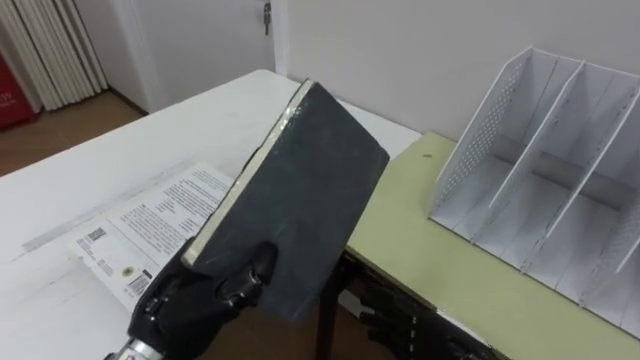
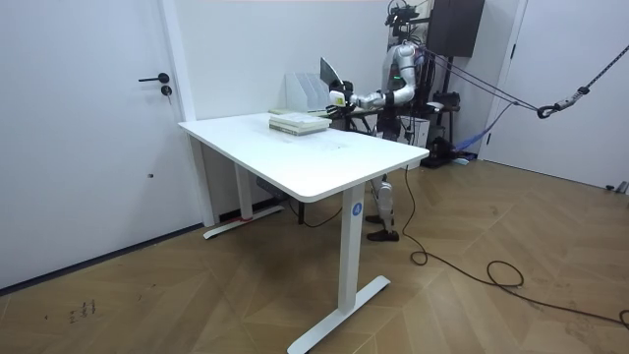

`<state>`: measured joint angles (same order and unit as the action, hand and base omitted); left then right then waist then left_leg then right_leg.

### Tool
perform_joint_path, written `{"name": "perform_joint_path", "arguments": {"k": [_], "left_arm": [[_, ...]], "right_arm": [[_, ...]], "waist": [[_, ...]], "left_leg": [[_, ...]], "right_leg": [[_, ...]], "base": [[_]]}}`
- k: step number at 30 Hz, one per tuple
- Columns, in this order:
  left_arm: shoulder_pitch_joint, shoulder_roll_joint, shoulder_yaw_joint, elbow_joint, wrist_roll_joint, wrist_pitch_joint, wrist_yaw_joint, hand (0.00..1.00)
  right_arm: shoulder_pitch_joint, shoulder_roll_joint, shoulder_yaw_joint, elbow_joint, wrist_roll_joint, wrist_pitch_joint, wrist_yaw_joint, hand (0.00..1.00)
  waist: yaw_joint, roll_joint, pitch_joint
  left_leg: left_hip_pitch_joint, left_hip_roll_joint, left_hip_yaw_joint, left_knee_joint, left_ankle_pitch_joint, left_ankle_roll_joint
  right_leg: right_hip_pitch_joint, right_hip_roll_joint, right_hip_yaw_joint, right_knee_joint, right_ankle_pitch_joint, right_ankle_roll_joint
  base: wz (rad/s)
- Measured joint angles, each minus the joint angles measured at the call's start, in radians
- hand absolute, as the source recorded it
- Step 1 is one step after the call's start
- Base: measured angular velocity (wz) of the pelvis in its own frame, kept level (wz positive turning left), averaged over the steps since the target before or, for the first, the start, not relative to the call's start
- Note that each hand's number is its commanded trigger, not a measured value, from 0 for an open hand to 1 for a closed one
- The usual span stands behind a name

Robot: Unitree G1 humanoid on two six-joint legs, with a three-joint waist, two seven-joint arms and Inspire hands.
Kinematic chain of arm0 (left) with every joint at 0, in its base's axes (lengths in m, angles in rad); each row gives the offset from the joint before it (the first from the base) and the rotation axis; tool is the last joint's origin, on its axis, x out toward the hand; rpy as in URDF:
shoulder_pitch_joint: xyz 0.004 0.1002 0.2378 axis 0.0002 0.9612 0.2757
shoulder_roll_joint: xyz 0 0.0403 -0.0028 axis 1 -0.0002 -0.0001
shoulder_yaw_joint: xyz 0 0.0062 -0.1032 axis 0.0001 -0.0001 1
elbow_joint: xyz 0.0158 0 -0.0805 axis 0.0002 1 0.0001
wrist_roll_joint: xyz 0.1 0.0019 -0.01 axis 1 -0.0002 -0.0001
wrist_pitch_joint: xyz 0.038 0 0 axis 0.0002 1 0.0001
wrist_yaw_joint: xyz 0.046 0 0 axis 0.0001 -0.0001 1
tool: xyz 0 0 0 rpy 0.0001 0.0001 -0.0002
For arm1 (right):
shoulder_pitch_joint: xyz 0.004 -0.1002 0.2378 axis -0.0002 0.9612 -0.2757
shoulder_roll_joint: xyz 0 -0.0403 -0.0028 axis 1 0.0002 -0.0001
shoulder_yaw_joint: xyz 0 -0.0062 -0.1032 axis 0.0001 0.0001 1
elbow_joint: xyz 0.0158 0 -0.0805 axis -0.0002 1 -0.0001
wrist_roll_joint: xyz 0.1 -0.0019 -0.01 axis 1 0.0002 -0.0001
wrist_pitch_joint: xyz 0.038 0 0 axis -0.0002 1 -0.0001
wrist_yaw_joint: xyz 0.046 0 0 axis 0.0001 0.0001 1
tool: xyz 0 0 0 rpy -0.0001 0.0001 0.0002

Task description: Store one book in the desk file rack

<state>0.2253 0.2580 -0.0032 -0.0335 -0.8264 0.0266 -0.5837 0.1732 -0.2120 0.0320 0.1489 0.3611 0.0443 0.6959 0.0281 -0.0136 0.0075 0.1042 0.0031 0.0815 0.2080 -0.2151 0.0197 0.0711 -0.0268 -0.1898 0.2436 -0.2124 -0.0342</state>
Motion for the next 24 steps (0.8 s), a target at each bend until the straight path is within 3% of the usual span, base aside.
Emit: {"name": "perform_joint_path", "arguments": {"k": [4,9,14,18,24], "left_arm": [[0.001,0.000,-0.001,0.025,-0.037,0.008,-0.019,1.00],[0.004,0.001,0.000,0.034,-0.048,0.021,-0.019,1.00],[0.010,0.016,-0.006,0.038,-0.061,0.056,-0.024,1.00],[0.010,0.046,-0.030,0.057,-0.126,0.080,-0.059,1.00],[0.010,0.055,-0.054,0.060,-0.125,0.126,-0.107,1.00]], "right_arm": [[-0.001,-0.003,-0.029,-0.050,0.109,0.000,0.013,0.00],[0.002,-0.006,-0.039,-0.082,0.169,0.007,0.015,0.00],[0.002,-0.027,-0.034,-0.089,0.251,0.023,0.020,0.00],[-0.002,-0.032,-0.023,-0.100,0.310,0.047,0.021,0.00],[-0.012,-0.035,0.027,-0.120,0.351,0.090,0.034,0.00]], "waist": [[-0.004,0.001,0.0006],[-0.016,0.015,0.0068],[-0.021,0.024,0.0019],[-0.021,0.023,0.0014],[-0.018,0.018,-0.0015]], "left_leg": [[-0.006,0.000,-0.001,0.005,0.000,0.000],[-0.007,0.000,0.000,0.000,0.000,0.000],[-0.009,0.001,0.013,-0.004,0.000,0.000],[-0.008,0.002,0.019,-0.004,0.000,0.000],[-0.007,0.002,0.023,-0.002,0.000,0.000]], "right_leg": [[0.000,0.000,-0.001,-0.005,0.001,0.000],[-0.001,0.000,-0.002,-0.010,0.001,0.000],[-0.002,0.002,0.002,-0.005,0.001,0.000],[-0.003,0.002,0.009,-0.001,0.001,0.000],[-0.014,0.002,0.019,0.000,0.001,0.000]], "base": [[0.01],[0.00],[-0.03],[-0.04],[-0.04]]}}
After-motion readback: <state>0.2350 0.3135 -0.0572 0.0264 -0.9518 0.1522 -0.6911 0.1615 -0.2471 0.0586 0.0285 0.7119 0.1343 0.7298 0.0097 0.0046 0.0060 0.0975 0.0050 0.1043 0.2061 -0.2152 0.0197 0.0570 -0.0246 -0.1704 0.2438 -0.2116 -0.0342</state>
